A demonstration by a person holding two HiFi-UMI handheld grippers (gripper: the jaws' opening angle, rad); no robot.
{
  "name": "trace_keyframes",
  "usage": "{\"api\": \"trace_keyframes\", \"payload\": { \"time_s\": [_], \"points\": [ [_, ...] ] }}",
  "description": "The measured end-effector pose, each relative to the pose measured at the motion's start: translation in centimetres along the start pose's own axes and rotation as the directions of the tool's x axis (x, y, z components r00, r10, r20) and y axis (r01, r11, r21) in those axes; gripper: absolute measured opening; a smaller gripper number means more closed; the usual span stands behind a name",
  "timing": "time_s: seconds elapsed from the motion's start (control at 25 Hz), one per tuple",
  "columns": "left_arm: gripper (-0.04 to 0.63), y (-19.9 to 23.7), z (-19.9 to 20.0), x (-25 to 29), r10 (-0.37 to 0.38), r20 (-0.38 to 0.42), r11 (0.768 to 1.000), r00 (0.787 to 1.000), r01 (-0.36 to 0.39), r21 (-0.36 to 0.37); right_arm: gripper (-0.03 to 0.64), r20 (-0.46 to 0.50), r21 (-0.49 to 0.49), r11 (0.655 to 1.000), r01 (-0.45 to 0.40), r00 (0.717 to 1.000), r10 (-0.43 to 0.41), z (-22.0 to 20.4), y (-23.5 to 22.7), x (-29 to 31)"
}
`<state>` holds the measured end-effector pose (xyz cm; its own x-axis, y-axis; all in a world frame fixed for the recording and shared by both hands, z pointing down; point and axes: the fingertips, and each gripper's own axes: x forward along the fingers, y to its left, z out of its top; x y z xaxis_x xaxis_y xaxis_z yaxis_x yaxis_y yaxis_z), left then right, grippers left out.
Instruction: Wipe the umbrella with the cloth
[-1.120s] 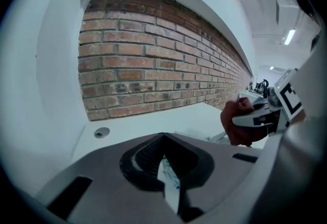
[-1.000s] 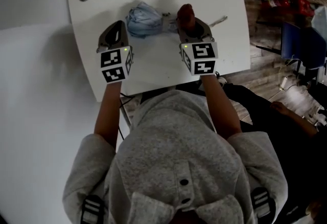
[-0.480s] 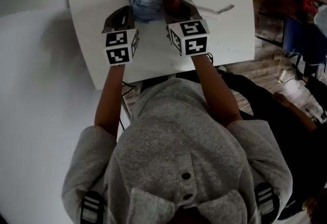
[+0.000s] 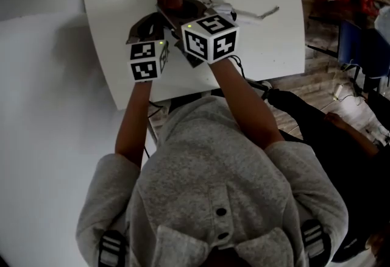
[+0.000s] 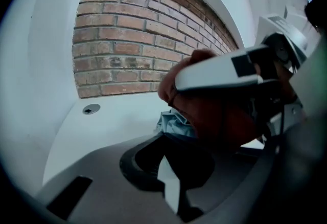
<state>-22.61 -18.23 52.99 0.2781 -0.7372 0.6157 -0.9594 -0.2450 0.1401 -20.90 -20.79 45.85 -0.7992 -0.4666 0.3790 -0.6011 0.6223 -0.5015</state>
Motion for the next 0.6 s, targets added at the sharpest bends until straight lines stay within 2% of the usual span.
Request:
{"api": "trace_keyframes", "payload": {
  "time_s": [0.08,0.12,0.2,0.28,0.36,0.6],
  "points": [
    [0.015,0.0,0.0,0.1,-0.001,0.002,1.0,1.0,0.001,0.005,0.101,0.031,0.091,0.992,-0.087,0.996,0.084,0.5,0.3,-0.2],
    [0.015,0.1,-0.1,0.1,0.001,0.0,1.0,1.0,-0.001,0.006,0.101,0.03,0.121,0.99,-0.075,0.997,0.072,0.4,-0.5,-0.4],
    [0.015,0.4,-0.3,0.2,0.006,-0.006,1.0,1.0,-0.006,0.008,0.101,0.008,0.138,0.99,0.02,1.0,-0.021,0.0,-3.2,-1.2],
    [0.015,0.4,-0.4,0.3,0.01,-0.009,1.0,1.0,-0.009,0.016,0.101,-0.017,0.104,0.988,0.115,0.993,-0.114,-0.3,-5.7,-2.5],
    [0.015,0.1,-0.3,0.5,0.013,-0.013,0.999,1.0,-0.013,0.03,0.101,-0.04,0.043,0.984,0.171,0.985,-0.169,-0.6,-7.4,-3.8],
    [0.015,0.3,-0.4,0.6,0.037,-0.03,0.998,0.999,-0.035,0.051,0.101,-0.088,-0.056,0.963,0.265,0.959,-0.269,-1.6,-11.0,-6.7]
  ]
}}
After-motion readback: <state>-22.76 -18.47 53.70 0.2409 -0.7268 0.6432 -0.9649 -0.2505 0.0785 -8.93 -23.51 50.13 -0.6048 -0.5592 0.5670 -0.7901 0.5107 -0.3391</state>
